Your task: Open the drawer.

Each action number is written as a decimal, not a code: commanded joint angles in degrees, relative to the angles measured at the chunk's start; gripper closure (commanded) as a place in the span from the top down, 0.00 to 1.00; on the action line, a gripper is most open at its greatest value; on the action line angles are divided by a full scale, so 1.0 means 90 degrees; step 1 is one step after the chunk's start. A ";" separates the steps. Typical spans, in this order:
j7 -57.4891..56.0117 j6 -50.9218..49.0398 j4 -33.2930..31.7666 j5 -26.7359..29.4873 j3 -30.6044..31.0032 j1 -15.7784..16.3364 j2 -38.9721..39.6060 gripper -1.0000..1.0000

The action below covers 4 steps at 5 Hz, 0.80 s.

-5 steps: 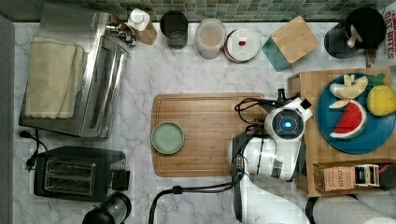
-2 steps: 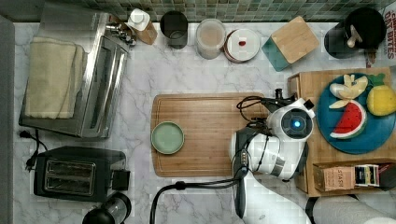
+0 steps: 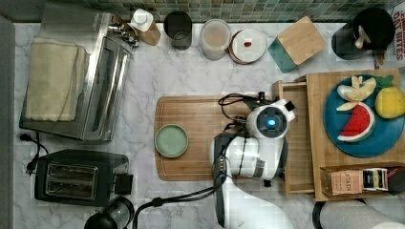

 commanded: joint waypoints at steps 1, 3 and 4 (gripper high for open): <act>0.0982 -0.0123 -0.0448 -0.0075 0.1016 0.1423 -0.0635 1.00; 0.0963 -0.0122 -0.0451 -0.0047 0.0925 0.1516 -0.0637 1.00; 0.0962 -0.0122 -0.0450 -0.0046 0.0921 0.1521 -0.0637 1.00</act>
